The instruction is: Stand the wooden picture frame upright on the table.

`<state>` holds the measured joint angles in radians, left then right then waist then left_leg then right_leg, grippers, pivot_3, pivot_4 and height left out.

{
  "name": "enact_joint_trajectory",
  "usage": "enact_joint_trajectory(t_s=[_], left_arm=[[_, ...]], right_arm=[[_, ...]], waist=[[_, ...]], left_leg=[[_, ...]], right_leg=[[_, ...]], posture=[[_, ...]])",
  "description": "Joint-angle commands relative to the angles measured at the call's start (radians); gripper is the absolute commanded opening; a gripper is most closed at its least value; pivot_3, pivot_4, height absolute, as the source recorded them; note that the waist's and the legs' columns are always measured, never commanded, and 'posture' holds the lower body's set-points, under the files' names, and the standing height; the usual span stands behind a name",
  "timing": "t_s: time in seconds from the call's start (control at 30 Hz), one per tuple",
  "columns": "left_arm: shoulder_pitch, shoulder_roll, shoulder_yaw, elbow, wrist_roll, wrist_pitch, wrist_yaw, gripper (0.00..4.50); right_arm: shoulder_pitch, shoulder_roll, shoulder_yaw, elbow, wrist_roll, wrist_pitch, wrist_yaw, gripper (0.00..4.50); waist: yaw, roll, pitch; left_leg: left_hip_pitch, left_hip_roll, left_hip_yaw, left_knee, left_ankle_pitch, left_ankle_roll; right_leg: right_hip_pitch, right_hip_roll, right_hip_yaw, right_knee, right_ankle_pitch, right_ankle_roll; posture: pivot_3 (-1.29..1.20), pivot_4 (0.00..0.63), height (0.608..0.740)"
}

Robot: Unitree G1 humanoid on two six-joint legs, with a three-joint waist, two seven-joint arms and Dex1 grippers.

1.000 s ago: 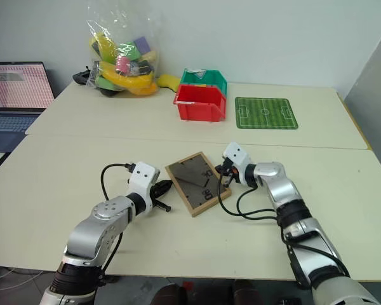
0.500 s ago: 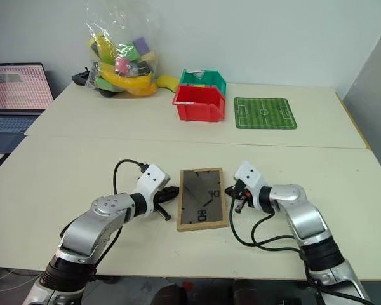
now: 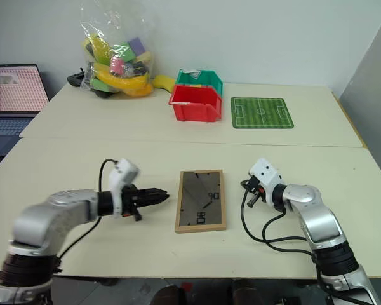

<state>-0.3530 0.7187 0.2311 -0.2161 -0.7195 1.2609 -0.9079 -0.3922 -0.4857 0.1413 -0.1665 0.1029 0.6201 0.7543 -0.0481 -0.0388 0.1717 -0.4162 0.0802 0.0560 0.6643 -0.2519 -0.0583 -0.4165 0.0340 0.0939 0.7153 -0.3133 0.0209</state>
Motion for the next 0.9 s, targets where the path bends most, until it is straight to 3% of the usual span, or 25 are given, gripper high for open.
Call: enact_joint_trajectory(t_s=[0.03, 0.17, 0.43, 0.73, 0.9], left_arm=[[-0.020, 0.039, 0.110, 0.068, -0.203, 0.319, -0.056, 1.87], [0.008, 0.049, 0.089, 0.155, -0.291, 0.354, -0.002, 2.75], [0.040, -0.077, 0.009, 0.241, -0.213, 0.290, 0.091, 4.40], [0.021, -0.200, -0.161, 0.327, -0.140, 0.144, 0.075, 4.46], [0.018, -0.236, -0.173, 0.302, -0.148, 0.140, 0.080, 4.46]], right_arm=[[0.011, 0.005, -0.006, -0.034, 0.022, -0.012, -0.009, 0.00], [0.035, 0.003, 0.002, -0.060, 0.028, -0.003, -0.006, 0.00], [0.101, -0.004, 0.079, -0.089, -0.006, -0.040, -0.020, 0.00], [0.037, 0.094, 0.162, 0.001, -0.055, -0.081, -0.075, 0.00], [0.033, 0.106, 0.164, 0.011, -0.059, -0.073, -0.085, 0.00]], waist=[[-0.004, 0.000, 0.000], [-0.002, 0.000, 0.000], [0.000, 0.000, 0.000], [0.014, 0.010, -0.011], [0.022, 0.013, -0.015]], left_leg=[[0.000, 0.000, -0.001, 0.000, 0.000, 0.000], [0.000, 0.000, -0.005, 0.000, 0.000, 0.000], [0.001, -0.001, -0.005, 0.000, 0.000, 0.000], [0.016, -0.003, -0.002, -0.001, 0.000, 0.000], [0.016, -0.004, -0.001, -0.001, 0.000, 0.000]], right_leg=[[0.000, 0.000, 0.000, 0.000, 0.000, 0.001], [0.000, -0.001, 0.000, 0.000, 0.000, 0.001], [0.001, -0.001, 0.000, 0.001, 0.000, 0.001], [0.016, -0.002, 0.001, -0.002, -0.001, 0.001], [0.020, -0.003, 0.001, -0.004, -0.001, 0.002]], posture=[[0.00, 0.150, 0.740], [0.00, 0.150, 0.740], [0.00, 0.150, 0.740], [0.00, 0.150, 0.740], [0.00, 0.150, 0.740]])
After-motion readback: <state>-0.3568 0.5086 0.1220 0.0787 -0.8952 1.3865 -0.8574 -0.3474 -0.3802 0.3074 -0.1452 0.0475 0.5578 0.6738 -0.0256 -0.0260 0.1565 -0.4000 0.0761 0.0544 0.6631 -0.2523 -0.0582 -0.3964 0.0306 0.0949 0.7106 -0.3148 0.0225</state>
